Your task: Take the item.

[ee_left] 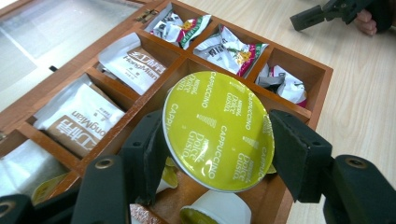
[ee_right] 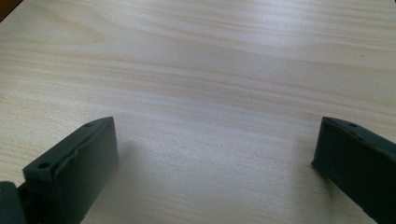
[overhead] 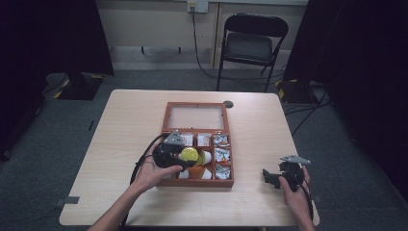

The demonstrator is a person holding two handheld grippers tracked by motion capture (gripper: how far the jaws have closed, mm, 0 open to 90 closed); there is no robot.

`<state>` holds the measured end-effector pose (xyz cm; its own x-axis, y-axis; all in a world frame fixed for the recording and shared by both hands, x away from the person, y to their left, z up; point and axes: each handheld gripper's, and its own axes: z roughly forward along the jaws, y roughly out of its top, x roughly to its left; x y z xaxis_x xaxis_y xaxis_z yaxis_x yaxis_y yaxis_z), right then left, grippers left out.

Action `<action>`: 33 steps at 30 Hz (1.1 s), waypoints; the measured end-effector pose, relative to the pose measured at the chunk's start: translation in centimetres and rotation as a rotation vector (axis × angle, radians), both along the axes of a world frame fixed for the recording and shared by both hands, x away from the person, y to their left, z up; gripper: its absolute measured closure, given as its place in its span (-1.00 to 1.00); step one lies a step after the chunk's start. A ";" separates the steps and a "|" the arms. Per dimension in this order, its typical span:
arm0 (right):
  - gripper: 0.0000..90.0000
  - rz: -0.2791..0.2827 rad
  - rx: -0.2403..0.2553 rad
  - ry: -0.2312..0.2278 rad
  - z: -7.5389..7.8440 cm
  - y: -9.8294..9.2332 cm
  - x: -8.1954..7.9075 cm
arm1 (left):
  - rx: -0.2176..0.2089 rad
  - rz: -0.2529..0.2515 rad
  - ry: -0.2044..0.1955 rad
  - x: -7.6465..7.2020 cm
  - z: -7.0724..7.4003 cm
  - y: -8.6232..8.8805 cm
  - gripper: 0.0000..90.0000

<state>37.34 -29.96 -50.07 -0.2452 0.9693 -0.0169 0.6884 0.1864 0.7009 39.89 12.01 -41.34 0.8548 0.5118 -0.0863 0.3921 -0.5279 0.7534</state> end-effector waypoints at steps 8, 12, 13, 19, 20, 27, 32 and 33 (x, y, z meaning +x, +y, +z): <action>-1.00 0.000 0.000 0.000 0.0 0.0 0.0 | -0.015 0.003 -0.021 -0.3 0.9 0.7 -0.13; -1.00 0.000 0.000 0.000 0.0 0.0 0.0 | -0.022 0.010 -0.033 -0.6 1.6 1.5 -0.13; -1.00 0.000 0.000 0.000 0.0 0.0 0.0 | -0.026 0.011 -0.033 -0.7 1.7 1.8 -0.13; -1.00 0.000 0.000 0.000 0.0 0.0 0.0 | -0.038 0.028 -0.038 -0.7 2.1 2.9 -0.13; -1.00 0.000 0.000 0.000 0.0 0.0 0.0 | -0.042 0.028 -0.040 -0.8 2.2 3.1 -0.13; -1.00 0.000 0.000 0.000 0.0 0.0 0.0 | -0.067 0.057 -0.053 -0.6 2.8 4.2 -0.13; -1.00 0.000 0.000 0.000 0.0 0.0 0.0 | -0.075 0.084 -0.057 -0.3 3.0 5.0 -0.13; -1.00 0.000 0.000 0.000 0.0 0.0 0.0 | -0.073 0.086 -0.057 -0.3 3.1 5.1 -0.13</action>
<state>37.34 -29.96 -50.07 -0.2453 0.9693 -0.0170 0.6885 0.1866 0.7008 39.56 17.12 -38.28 0.8128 0.5772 -0.0784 0.3886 -0.4371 0.8111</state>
